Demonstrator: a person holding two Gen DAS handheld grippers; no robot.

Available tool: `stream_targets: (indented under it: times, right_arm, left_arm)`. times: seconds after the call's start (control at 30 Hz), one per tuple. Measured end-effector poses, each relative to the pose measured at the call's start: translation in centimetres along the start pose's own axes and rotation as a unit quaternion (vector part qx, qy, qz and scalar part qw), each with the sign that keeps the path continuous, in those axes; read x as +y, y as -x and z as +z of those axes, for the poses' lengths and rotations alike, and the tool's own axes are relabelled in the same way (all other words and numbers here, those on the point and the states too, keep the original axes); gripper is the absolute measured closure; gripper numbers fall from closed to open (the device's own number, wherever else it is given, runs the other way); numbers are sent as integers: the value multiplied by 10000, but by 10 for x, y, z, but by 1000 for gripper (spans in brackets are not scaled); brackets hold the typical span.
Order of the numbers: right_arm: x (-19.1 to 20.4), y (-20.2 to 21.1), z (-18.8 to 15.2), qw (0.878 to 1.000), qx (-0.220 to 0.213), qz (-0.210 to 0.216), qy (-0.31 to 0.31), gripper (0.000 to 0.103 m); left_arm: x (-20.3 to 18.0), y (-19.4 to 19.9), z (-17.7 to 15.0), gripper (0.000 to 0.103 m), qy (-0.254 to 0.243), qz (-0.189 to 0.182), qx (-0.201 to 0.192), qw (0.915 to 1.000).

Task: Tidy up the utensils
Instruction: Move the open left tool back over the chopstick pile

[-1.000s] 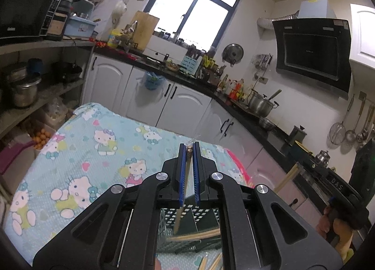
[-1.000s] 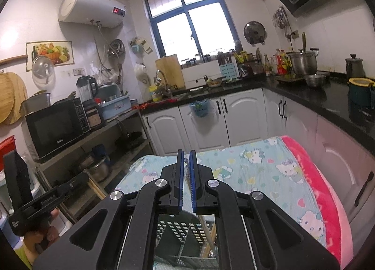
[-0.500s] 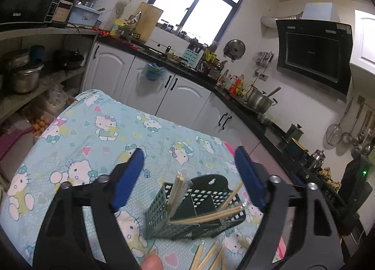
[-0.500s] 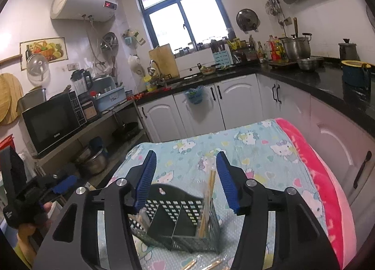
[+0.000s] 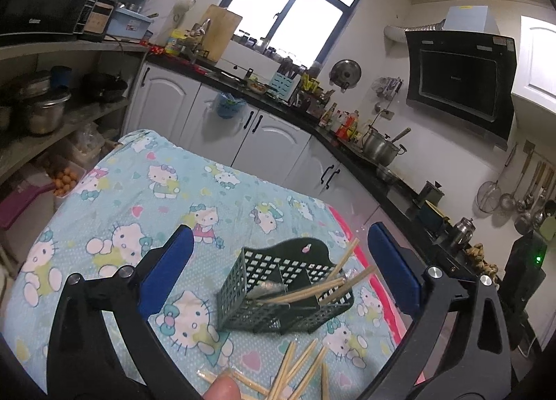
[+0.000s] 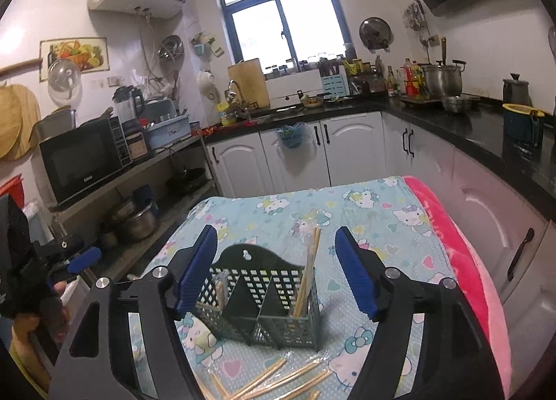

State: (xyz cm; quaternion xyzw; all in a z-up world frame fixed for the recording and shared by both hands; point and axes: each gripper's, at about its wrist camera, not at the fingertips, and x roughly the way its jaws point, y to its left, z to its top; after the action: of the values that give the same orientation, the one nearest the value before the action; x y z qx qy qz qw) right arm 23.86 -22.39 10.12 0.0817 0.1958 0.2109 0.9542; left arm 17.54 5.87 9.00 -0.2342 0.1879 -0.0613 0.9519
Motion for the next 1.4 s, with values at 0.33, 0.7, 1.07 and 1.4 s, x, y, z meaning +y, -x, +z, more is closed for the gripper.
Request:
stream_targets:
  times: [0.33,0.7,1.07,1.4]
  right_arm:
    - [9,16,-14,9998,114,18,143,29]
    - [17,29,-26,9995,211,92,226,28]
    - [22,35,-42,9984,398,121,393,27]
    - [20,29,-60,9965,703,106,450,27]
  left_arm:
    - [6,12,-16,11,20,53,150,9999]
    - [12,27,-27,11,3,98,206,9997]
    - [19,34,-47,11,-47,252,472,9986]
    - [22,34,-65,11,-58,329,730,9968]
